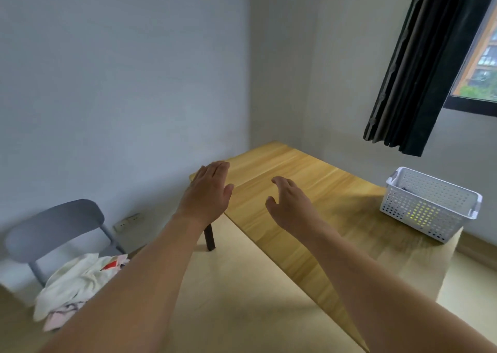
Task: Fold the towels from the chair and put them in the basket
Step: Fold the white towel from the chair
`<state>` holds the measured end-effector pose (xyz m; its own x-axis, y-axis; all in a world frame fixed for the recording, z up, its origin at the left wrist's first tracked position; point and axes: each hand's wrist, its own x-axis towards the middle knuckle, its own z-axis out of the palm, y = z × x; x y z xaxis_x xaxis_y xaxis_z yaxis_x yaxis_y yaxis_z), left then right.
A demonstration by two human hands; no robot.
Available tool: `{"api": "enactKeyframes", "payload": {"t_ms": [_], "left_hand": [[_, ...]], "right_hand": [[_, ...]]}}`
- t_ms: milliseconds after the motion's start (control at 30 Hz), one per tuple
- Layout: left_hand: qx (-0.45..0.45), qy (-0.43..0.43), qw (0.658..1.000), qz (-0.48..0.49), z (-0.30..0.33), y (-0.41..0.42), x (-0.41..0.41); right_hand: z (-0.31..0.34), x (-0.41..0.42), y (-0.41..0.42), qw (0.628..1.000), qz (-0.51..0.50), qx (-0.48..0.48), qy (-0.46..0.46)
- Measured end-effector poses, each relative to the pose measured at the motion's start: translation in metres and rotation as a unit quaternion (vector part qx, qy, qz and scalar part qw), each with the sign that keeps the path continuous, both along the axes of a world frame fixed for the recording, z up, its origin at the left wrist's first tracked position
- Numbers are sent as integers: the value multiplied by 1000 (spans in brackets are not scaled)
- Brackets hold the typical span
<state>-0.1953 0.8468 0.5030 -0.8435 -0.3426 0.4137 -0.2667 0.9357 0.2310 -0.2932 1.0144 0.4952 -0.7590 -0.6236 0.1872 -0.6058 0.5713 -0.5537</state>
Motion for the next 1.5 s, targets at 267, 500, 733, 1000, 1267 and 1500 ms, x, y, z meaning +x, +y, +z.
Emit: {"api": "enactKeyframes", "payload": {"t_ms": [267,500,733,1000,1267,1500], "left_hand": [[0,-6,998,69,-5,-115,125],[17,-1,998,60,-26,-247,218],[45,0,997,56,-31,-353,273],[63,-10,992,105,-56,-487,355],[96,-48,986,132,-95,-634,396],[113,-84,989,55,-115,-686,340]], "right_hand": [[0,96,-112,999,46,1,5],[-6,199,-245,999,40,-11,-16],[-2,260,-351,999,40,3,-12],[-32,313,-487,995,92,23,-36],[-60,361,-627,993,89,46,-66],[-69,319,-671,994,34,71,-81]]}}
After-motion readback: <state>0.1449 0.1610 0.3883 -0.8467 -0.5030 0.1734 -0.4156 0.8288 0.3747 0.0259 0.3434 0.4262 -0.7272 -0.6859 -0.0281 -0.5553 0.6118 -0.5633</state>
